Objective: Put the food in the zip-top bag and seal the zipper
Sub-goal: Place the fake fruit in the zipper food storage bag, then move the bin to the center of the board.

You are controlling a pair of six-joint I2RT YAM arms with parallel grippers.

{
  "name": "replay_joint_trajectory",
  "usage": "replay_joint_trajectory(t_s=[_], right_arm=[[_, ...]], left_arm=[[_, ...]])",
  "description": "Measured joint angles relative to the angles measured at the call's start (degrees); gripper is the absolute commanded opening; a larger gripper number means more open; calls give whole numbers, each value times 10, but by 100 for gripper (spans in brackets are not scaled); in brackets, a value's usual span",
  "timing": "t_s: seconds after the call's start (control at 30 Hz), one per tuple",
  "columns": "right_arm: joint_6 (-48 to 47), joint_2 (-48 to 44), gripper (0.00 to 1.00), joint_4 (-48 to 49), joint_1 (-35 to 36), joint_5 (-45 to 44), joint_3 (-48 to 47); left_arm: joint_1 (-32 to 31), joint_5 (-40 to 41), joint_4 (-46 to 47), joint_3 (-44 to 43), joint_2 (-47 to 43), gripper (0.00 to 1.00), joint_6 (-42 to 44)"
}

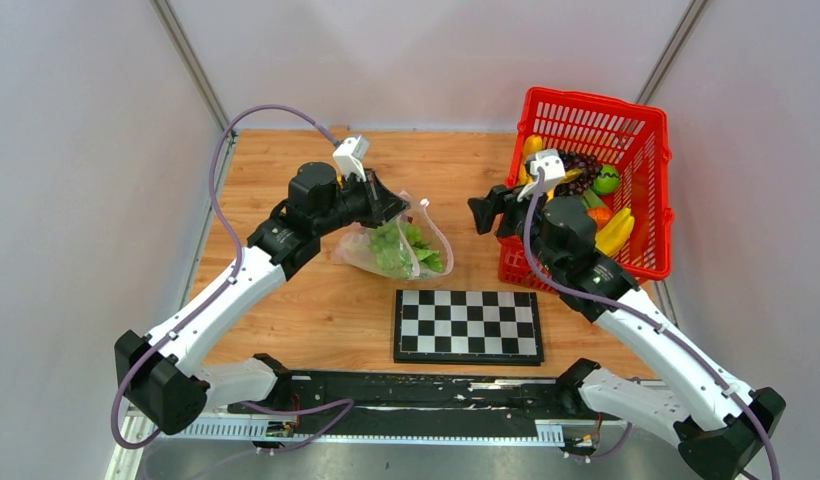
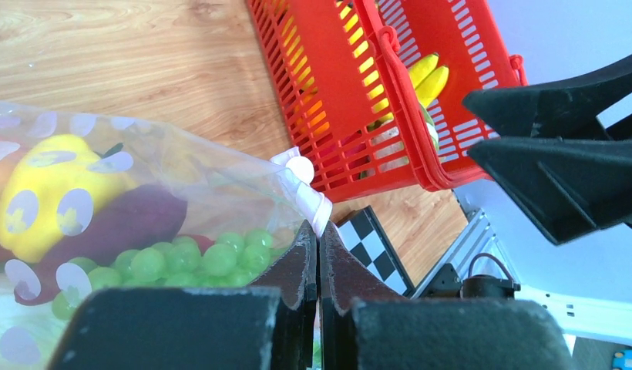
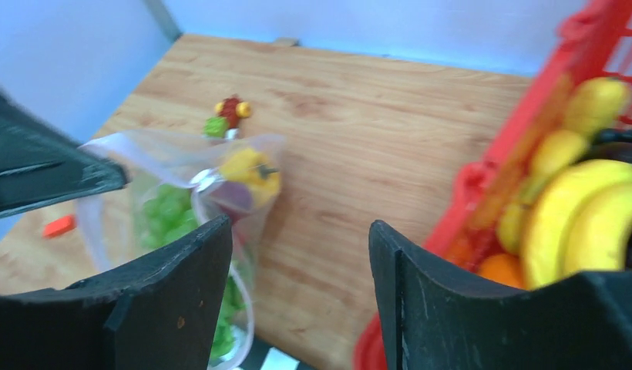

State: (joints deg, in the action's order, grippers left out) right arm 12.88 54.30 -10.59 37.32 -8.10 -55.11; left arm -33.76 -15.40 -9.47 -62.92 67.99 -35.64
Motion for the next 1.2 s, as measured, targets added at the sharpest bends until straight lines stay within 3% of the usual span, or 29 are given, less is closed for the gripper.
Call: replay_joint_trajectory(t_s=[0.2, 0.4, 0.63, 0.9, 1.2], right_arm=[[-20, 1, 72, -40, -25, -126, -2], [-13, 37, 74, -102, -130, -139, -29], [5, 65, 76, -146, -205, -68, -34], [-3, 149, 76, -199, -216, 40, -65], [-24, 230, 77, -222, -205, 221, -105]], left_arm=[[0, 10, -1, 0, -1, 0, 0], [0, 14, -2, 6, -9, 0, 1], [0, 14, -2, 6, -9, 0, 2], [0, 13, -3, 6, -10, 0, 3], [0, 5, -10, 6, -11, 0, 10]])
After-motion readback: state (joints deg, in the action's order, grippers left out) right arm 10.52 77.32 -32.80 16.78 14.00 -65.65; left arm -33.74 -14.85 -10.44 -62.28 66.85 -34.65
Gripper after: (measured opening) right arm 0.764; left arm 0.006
